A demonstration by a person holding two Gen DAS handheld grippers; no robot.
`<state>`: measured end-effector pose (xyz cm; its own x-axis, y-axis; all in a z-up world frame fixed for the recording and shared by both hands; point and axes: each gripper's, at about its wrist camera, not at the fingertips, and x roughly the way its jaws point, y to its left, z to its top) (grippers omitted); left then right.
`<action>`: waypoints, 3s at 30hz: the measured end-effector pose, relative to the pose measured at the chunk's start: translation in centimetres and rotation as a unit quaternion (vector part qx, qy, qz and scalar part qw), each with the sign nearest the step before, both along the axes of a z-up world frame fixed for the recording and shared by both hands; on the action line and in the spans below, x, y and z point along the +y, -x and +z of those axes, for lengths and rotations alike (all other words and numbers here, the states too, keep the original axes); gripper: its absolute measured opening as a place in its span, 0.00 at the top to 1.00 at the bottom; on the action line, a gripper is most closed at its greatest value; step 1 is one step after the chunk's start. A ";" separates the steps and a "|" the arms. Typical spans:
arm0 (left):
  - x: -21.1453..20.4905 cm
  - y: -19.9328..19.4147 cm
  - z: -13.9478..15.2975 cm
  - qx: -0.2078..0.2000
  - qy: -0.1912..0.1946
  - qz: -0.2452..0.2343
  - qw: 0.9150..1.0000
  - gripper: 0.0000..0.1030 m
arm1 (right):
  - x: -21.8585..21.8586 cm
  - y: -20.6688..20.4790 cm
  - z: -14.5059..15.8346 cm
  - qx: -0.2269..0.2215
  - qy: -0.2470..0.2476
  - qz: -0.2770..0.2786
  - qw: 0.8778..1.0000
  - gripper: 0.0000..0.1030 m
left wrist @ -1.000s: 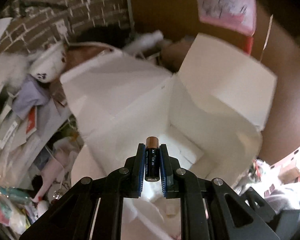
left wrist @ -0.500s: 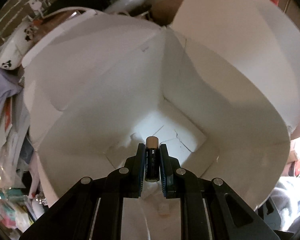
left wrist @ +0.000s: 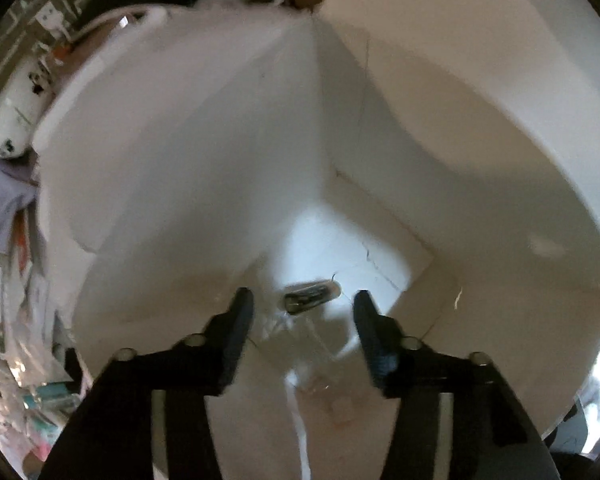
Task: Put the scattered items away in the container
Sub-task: 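Open the left gripper to drop the battery and withdraw, then move the right gripper to the black wrapped disc and close on it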
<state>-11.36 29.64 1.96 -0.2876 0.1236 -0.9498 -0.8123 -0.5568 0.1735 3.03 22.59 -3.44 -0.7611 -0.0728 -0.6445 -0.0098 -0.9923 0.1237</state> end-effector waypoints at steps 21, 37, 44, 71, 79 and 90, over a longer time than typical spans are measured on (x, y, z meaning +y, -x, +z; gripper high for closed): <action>-13.2 -5.4 14.5 0.126 -0.345 -0.015 0.930 0.08 | -2.2 -0.3 -1.2 0.008 0.002 0.042 0.999 0.00; -28.9 -12.0 7.4 0.350 -0.316 0.218 0.854 0.01 | -8.2 -1.1 -3.9 0.062 -0.011 0.109 0.992 0.01; -32.0 -12.8 1.8 0.344 -0.307 0.255 0.850 0.01 | -10.2 0.2 -5.0 0.063 -0.012 0.119 0.991 0.28; -32.9 -12.4 -2.6 0.292 -0.356 0.247 0.853 0.01 | -7.6 5.1 -6.5 0.041 -0.022 -0.012 0.999 0.17; -33.3 -12.2 -3.0 0.288 -0.359 0.254 0.851 0.01 | -9.1 6.2 -6.8 0.046 -0.039 -0.038 0.997 0.17; -33.4 -12.1 -3.0 0.286 -0.361 0.255 0.850 0.01 | -8.6 5.6 -7.3 0.058 -0.026 -0.036 0.997 0.30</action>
